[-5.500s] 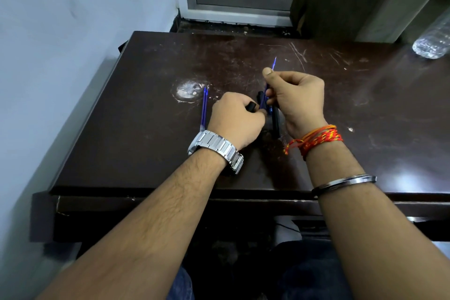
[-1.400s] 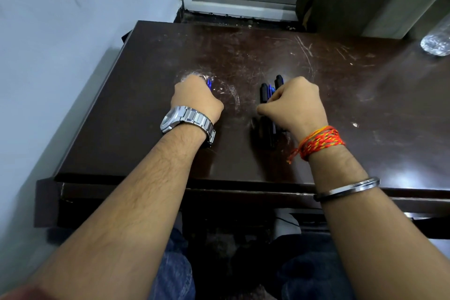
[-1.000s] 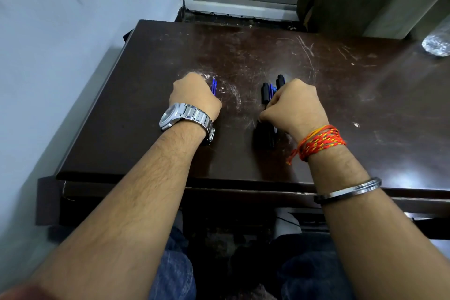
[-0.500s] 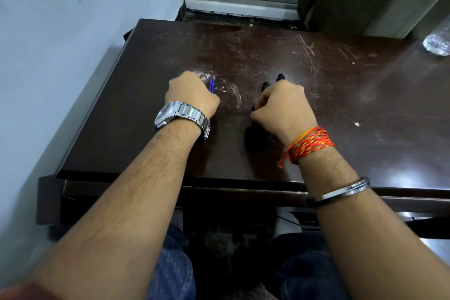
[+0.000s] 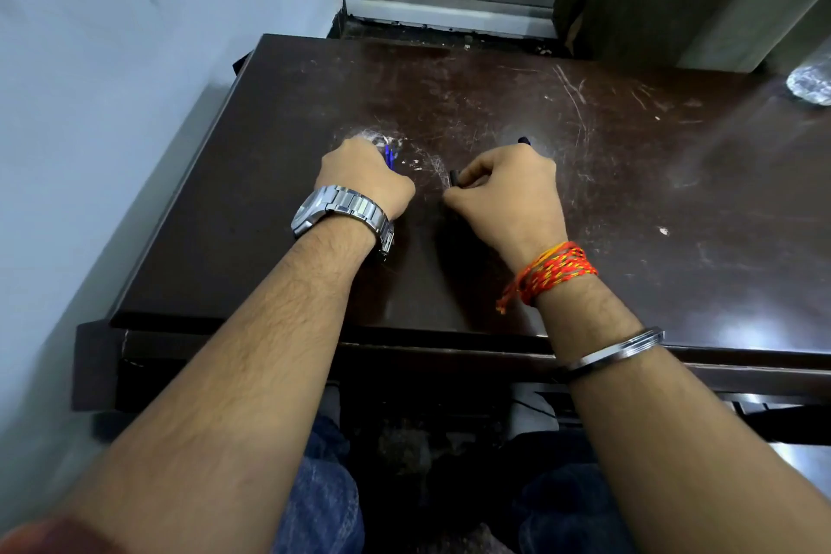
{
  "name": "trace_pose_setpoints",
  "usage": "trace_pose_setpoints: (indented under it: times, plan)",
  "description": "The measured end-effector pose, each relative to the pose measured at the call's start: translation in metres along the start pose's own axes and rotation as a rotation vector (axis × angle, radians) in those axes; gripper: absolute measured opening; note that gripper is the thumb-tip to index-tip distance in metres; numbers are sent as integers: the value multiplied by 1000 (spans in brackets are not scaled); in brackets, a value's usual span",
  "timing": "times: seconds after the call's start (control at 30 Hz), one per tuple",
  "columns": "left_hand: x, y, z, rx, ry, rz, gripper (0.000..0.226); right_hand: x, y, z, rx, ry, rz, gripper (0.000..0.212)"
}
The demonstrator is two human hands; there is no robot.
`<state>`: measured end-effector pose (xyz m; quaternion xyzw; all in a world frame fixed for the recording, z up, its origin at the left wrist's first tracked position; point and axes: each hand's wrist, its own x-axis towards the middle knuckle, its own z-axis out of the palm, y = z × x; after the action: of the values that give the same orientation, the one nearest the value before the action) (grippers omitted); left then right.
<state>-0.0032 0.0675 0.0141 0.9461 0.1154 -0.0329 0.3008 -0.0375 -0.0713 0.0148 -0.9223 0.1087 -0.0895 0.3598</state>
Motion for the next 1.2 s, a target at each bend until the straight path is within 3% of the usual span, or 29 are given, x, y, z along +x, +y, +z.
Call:
trace_pose_setpoints:
  times: [0.2, 0.33, 0.47, 0.6, 0.73, 0.8, 1.2]
  plan:
    - [1, -2, -2, -28, 31, 1, 18, 2, -1, 6, 156, 4, 20, 11]
    - [0, 1, -1, -101, 194, 103, 36, 3, -1, 10, 288, -34, 84, 12]
    - [1, 4, -1, -378, 218, 101, 34, 3, -1, 7, 445, -101, 113, 5]
    - [6, 6, -1, -754, 184, 66, 29, 3, -1, 0, 536, -227, 121, 19]
    - [10, 5, -2, -907, 260, 83, 8, 2, 0, -3, 589, -360, 111, 18]
    - [11, 5, -2, -967, 302, 118, 17, 0, 1, -2, 585, -400, 92, 17]
    - [11, 5, 1, -889, 343, 281, 19, 1, 2, -1, 588, -404, 46, 12]
